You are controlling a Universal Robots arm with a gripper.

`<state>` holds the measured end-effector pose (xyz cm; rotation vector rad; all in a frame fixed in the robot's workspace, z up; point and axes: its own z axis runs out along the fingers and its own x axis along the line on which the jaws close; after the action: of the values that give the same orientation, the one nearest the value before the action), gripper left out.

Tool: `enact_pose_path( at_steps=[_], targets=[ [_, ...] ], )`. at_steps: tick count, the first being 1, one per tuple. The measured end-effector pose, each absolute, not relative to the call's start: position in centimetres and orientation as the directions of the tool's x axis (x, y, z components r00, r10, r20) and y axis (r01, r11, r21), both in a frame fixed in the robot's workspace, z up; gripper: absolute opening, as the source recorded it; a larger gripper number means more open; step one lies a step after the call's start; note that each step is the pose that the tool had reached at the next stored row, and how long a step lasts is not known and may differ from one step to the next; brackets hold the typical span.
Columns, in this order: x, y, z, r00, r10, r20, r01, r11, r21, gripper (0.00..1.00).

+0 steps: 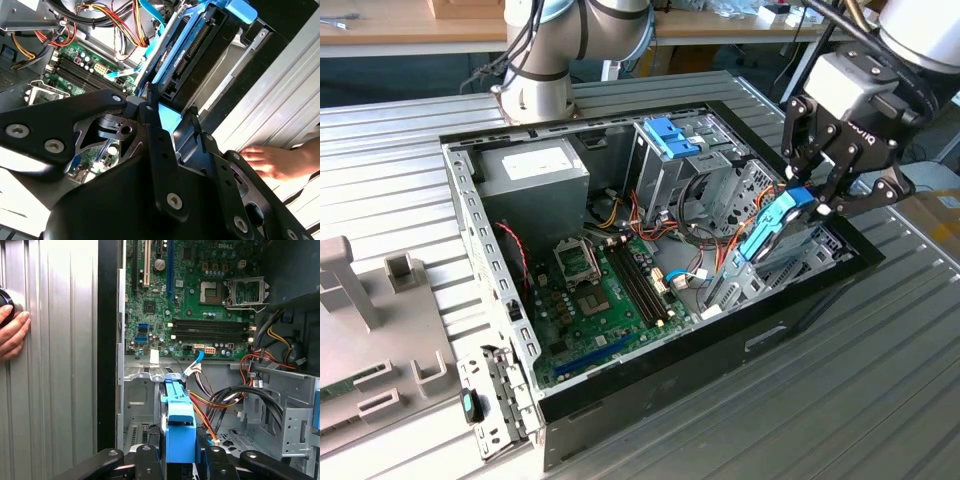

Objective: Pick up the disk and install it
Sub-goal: 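Insert the disk into the insertion slot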

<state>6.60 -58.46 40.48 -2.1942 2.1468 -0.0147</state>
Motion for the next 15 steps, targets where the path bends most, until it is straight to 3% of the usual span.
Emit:
enact_pose_path(
  at_steps=[6, 8, 10, 15],
  targets=[
    [6.61, -58.49, 40.19, 0.023, -0.999, -0.043, -0.998, -0.021, -0.058, 0.38],
    [6.6, -58.49, 40.19, 0.023, -0.999, -0.043, -0.998, -0.021, -0.058, 0.43],
    [6.61, -58.48, 40.2, 0.023, -0.999, -0.043, -0.998, -0.021, -0.058, 0.62],
    [6.6, -58.49, 40.35, 0.023, -0.999, -0.043, -0.998, -0.021, -0.058, 0.62]
  ],
)
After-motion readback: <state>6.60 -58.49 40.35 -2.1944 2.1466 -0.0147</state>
